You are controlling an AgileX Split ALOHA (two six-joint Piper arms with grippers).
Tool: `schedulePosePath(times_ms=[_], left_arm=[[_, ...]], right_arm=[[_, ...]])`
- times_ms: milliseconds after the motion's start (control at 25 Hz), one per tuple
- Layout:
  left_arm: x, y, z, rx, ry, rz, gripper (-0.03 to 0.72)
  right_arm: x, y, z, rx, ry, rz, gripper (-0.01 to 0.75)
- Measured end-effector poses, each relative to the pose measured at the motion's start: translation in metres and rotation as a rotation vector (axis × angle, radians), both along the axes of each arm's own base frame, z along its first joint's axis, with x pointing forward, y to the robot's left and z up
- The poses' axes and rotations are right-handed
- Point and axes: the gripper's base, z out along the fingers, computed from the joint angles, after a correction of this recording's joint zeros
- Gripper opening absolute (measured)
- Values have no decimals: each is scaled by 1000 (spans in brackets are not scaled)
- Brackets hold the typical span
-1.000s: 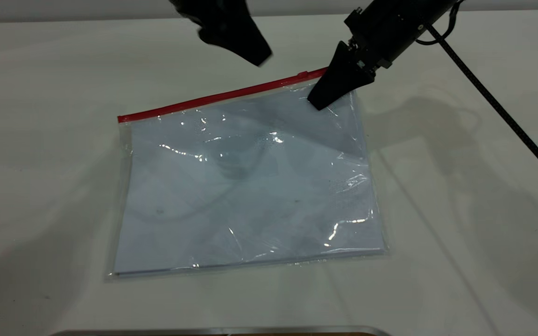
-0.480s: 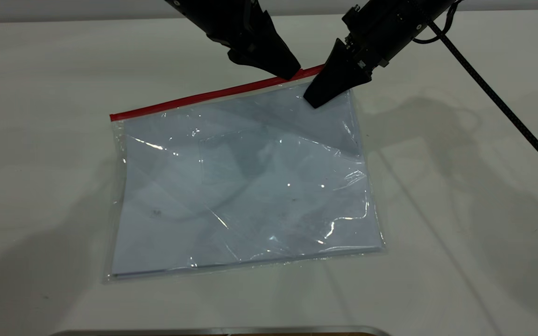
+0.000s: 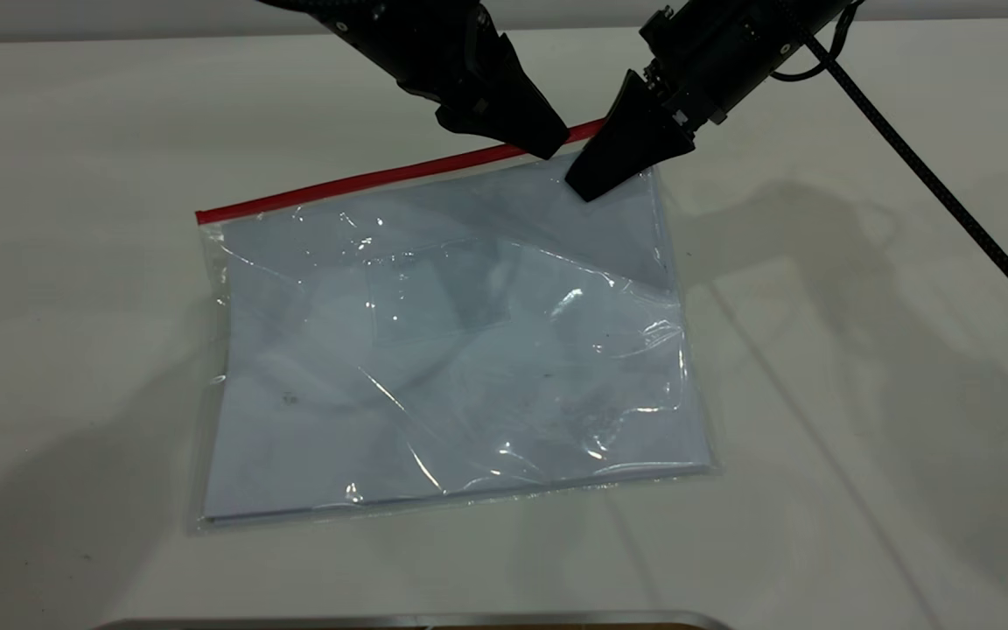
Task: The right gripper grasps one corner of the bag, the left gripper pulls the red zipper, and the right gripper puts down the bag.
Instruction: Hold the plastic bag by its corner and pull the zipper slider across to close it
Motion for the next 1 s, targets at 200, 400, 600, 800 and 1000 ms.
schedulePosePath(times_ms=[200, 400, 600, 800, 1000], left_arm=[[1, -1, 1, -14, -12, 9, 424], [4, -2, 3, -41, -30, 29, 424], [4, -3, 3, -46, -30, 33, 424], [4, -3, 3, -47, -30, 35, 424], [4, -3, 0, -47, -22, 40, 424]], right_arm=[[-1, 0, 1, 9, 4, 8, 34], [-1, 0, 1, 9, 4, 8, 34], [-1, 0, 1, 10, 3, 9, 34], [-1, 0, 1, 10, 3, 9, 34], [-1, 0, 1, 10, 3, 9, 34]])
